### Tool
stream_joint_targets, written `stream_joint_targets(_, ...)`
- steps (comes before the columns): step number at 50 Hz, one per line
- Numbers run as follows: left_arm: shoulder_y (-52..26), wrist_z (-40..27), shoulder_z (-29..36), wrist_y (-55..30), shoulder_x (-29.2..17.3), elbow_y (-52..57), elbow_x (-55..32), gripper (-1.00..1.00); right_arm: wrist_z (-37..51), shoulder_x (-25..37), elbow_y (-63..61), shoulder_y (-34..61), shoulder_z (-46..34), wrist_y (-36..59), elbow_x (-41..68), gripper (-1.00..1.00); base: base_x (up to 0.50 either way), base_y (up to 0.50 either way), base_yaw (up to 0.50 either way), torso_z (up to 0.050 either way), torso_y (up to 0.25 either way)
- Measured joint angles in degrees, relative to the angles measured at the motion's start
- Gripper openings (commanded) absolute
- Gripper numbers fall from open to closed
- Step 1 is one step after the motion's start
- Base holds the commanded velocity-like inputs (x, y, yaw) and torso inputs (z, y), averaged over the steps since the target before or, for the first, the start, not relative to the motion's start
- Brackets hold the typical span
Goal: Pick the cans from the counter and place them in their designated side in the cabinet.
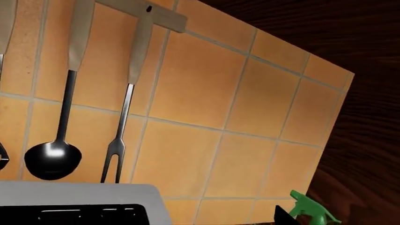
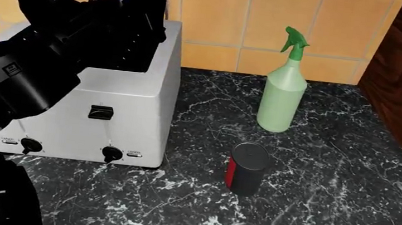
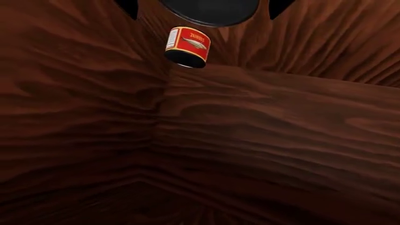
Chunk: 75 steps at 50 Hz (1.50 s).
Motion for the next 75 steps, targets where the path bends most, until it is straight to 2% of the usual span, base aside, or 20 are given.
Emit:
stream_joint_targets(25,1.00,0.73,1.18,1.50,-0.63,-0.52,-0.03,1.00,1.44,0.20,0.41,0.04,0.00,-3.48,0.38,1.00,-0.45,0.00,0.00,0.000,0.000)
stream_joint_targets(36,1.79,3.57,5.09,5.18,-0.06,-4.09,3.70,1.00,-4.43,-0.07,0.92,0.05,-0.23,-3.72,-2.93,1.00,-0.50,0.00,0.00,0.000,0.000)
stream_joint_targets(48,2.19,7.81,10.84,11.51,1.30,-11.87,9.94,1.00,-6.98,1.33,3.76,-0.44,0.13,-8.04,-1.17,1.00,0.00,0.00,0.00,0.000,0.000)
stream_joint_targets(52,1.96,9.60,13.48,15.21,2.53,-16.94,13.19,1.00,-10.69,3.36,-3.75,-6.51,-0.16,-5.47,-1.60,1.00,0.00,0.00,0.00,0.000,0.000)
stream_joint_targets(66,0.68,13.06,18.39,23.65,5.85,-29.25,19.18,1.00,-26.99,9.56,-48.91,-35.83,-0.57,12.27,-8.44,1.00,0.00,0.00,0.00,0.000,0.000)
stream_joint_targets(75,0.18,13.85,18.86,26.02,6.24,-32.24,19.92,1.00,-30.93,9.63,-64.15,-49.86,2.58,17.73,-10.41,1.00,0.00,0.00,0.00,0.000,0.000)
